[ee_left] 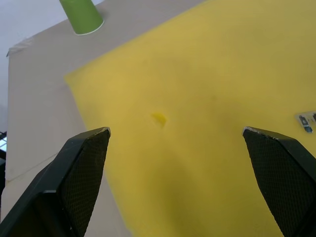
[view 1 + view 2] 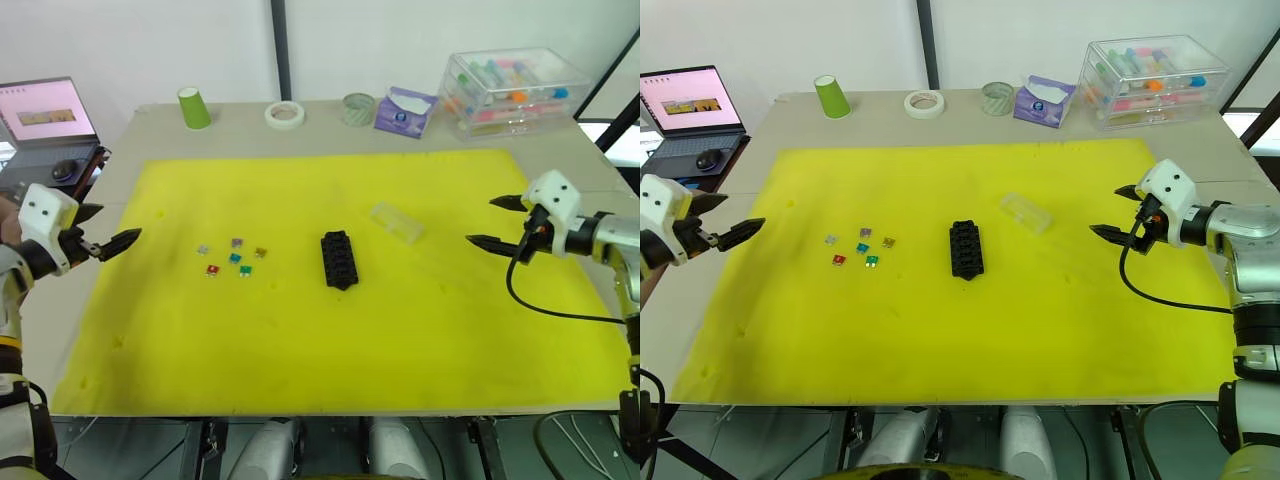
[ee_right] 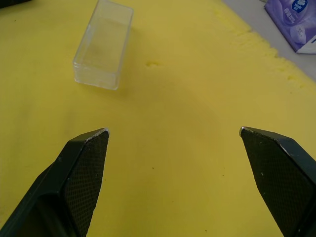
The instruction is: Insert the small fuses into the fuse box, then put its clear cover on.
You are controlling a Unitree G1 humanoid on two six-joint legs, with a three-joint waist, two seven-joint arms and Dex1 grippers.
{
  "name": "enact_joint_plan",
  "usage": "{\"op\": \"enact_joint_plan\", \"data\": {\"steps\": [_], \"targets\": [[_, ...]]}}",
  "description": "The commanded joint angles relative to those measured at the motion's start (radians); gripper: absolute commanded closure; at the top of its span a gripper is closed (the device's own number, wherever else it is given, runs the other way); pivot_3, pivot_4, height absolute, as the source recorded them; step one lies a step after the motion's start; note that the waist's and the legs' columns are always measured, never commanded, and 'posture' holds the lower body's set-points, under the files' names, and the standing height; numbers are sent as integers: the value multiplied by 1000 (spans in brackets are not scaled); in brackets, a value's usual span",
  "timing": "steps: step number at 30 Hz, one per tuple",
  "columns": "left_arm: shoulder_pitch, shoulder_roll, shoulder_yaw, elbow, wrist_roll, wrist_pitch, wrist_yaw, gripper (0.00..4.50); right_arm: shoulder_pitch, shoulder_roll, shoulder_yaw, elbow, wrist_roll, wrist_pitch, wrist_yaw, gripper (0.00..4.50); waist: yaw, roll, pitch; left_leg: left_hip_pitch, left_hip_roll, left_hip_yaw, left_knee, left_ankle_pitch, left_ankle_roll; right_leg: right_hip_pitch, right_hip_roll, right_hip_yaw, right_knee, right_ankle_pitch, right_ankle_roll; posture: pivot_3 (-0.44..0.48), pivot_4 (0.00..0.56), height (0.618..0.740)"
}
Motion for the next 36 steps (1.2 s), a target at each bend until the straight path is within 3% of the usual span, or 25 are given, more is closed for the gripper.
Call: {"op": "enact_joint_plan", "data": {"steps": [1,19,36], "targets": [[-8,37,14,-5,3,-21,11,8,-10,-18,-32,-34,17,-10,0,17,0,0,0,0,0,0,0,0,0,0,0,0,0,0,0,0,150,740],[-56,42,-21,58,53,-56,60,8,13,-24,-47,-46,21,-18,-14,17,-2,0,0,0,0,0,0,0,0,0,0,0,1,0,0,0,150,740],[-59,49,-9,54,5,-52,-24,8,27,-24,-57,-66,22,-7,-9,17,-1,0,0,0,0,0,0,0,0,-1,0,0,2,0,0,0,150,740]]}}
